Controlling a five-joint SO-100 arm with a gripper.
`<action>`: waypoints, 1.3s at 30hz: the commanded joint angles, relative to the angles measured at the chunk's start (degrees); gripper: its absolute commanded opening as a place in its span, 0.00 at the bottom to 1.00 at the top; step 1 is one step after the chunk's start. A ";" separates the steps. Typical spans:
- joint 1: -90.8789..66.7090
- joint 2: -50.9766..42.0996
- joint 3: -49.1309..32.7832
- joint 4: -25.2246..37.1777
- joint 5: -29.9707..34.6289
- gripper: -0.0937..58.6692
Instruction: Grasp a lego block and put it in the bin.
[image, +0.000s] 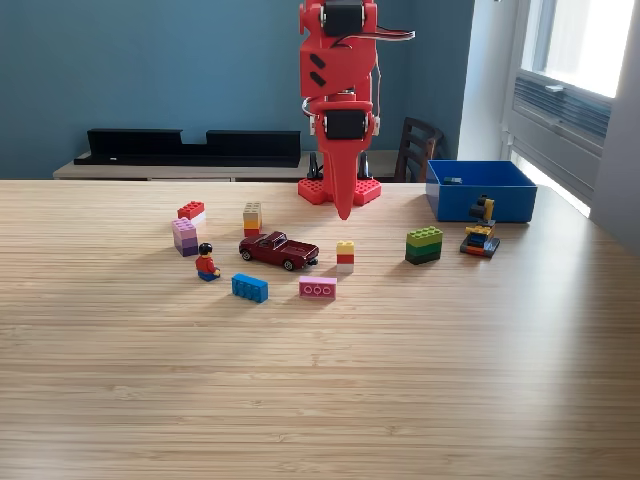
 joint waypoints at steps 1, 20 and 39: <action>-0.53 2.81 -0.09 -0.62 -0.70 0.39; 21.36 3.96 5.80 -0.35 11.60 0.00; 37.35 4.04 5.19 3.60 22.24 0.44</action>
